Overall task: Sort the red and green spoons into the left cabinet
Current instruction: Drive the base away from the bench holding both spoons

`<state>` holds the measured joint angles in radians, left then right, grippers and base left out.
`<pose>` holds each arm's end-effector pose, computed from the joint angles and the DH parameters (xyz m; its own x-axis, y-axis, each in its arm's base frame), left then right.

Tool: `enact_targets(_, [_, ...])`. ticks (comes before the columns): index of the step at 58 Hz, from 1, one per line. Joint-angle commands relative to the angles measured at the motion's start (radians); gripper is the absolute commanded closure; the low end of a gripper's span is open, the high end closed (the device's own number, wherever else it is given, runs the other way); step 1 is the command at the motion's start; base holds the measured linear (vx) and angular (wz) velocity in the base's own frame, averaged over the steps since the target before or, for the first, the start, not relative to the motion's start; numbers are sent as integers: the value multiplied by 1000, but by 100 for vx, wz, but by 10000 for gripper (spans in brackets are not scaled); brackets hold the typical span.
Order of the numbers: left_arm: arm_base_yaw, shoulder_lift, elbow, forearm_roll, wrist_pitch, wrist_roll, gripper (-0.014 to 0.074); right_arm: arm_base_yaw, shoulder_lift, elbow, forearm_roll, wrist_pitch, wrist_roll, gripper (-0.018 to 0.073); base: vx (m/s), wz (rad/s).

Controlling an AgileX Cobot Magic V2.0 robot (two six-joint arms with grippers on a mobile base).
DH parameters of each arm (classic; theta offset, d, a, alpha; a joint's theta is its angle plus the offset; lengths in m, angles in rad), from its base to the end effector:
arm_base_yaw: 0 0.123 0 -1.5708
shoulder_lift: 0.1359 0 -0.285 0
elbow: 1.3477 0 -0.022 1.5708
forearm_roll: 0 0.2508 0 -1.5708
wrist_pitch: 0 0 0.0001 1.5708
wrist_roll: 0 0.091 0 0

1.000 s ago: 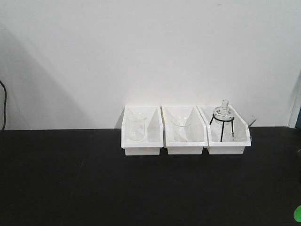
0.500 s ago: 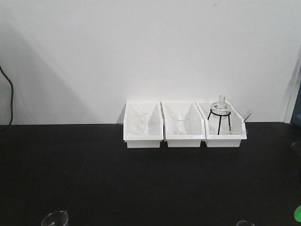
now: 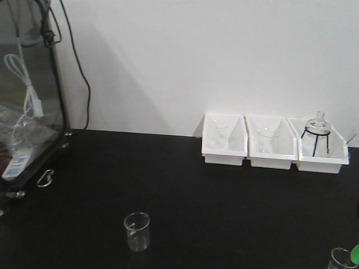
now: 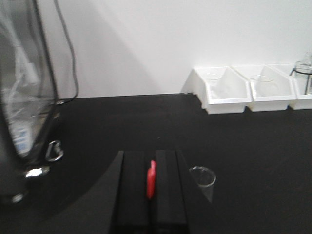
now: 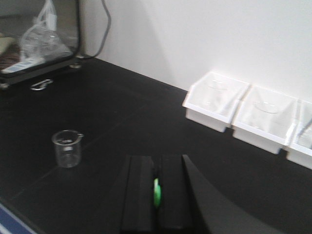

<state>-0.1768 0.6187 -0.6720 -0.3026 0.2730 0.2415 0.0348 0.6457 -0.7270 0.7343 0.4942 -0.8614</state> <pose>0.1244 -0.0297 0.3641 -0.1312 -0.0277 -0.9910 0.2475 0.9670 -0.0598 0.1245 0.0333 0.3693 -0.1416 -0.1840 -0.9727 -0.3770 0.9185 -0.1189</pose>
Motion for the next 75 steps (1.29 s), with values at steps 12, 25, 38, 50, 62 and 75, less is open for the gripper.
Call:
enact_targets(12, [-3, 0, -28, -15, -74, -5, 600, -6, 0, -26, 29, -57, -2, 562, -20, 48])
enact_targets(25, [-3, 0, -28, -15, -74, -5, 600, -6, 0, -26, 29, -57, -2, 562, -21, 57])
enact_targets(38, [-3, 0, -28, -15, -74, -5, 600, -6, 0, -26, 29, -57, -2, 562, -21, 59])
enact_targets(50, [-3, 0, -28, -15, -74, -5, 600, -6, 0, -26, 29, -57, -2, 562, -20, 57])
enact_targets(62, [-3, 0, -28, -15, -74, -5, 600, -6, 0, -26, 29, -57, -2, 562, -18, 55])
enact_targets(75, [-3, 0, -28, -15, -74, -5, 600, -6, 0, -26, 29, -57, -2, 562, -16, 58])
